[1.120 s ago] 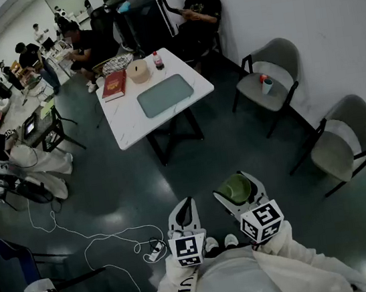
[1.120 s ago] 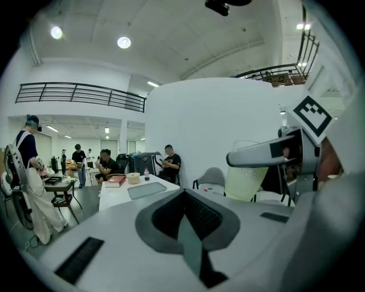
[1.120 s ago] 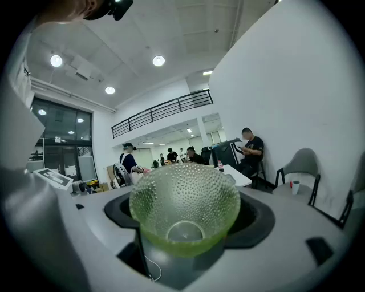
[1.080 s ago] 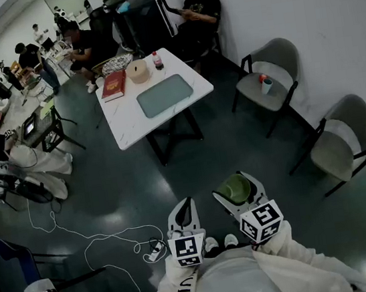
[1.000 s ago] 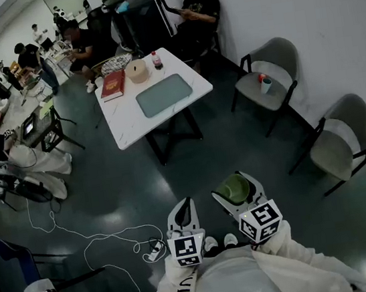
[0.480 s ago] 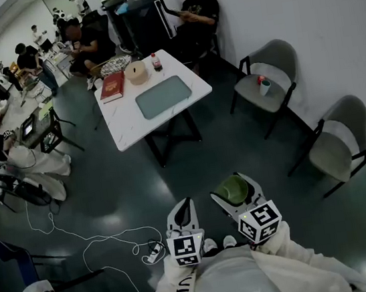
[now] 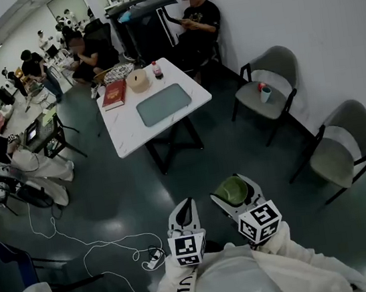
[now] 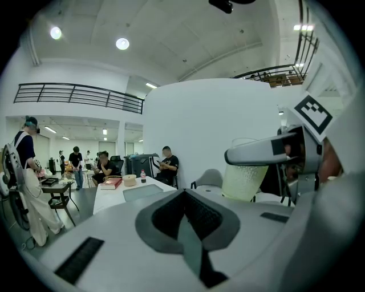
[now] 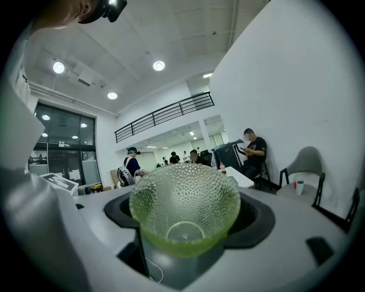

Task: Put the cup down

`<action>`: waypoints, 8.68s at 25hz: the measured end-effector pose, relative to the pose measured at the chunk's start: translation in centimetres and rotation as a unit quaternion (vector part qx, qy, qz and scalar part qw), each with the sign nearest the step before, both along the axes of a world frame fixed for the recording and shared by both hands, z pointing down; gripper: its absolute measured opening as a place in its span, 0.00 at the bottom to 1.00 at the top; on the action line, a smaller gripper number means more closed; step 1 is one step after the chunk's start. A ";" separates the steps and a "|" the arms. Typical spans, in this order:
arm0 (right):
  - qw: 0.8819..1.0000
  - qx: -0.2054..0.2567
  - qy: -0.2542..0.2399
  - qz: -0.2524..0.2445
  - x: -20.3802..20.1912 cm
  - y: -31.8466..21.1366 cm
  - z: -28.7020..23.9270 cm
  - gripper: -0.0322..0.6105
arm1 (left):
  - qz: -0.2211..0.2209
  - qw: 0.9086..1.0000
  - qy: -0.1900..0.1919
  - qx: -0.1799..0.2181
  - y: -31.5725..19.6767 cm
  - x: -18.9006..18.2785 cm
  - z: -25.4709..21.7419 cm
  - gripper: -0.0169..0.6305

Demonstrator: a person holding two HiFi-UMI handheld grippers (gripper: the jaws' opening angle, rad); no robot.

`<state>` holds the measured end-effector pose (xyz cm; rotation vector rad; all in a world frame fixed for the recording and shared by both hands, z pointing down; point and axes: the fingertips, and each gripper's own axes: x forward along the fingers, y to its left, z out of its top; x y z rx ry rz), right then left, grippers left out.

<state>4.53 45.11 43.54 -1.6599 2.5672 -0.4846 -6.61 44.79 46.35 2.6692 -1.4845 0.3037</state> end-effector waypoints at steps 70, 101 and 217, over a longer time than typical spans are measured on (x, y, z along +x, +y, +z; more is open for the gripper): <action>0.999 -0.044 0.024 0.012 -7.1 -42.4 3.3 0.67 | 0.041 0.999 0.004 -0.026 -43.5 -6.3 2.3 0.04; 0.999 -0.045 0.025 0.014 -6.5 -50.9 3.7 0.67 | 0.023 0.999 0.008 -0.042 -51.1 -6.8 3.8 0.04; 0.956 -0.090 0.206 -0.187 -1.2 -84.8 23.8 0.67 | -0.161 0.981 -0.028 -0.107 -79.0 -1.3 13.6 0.04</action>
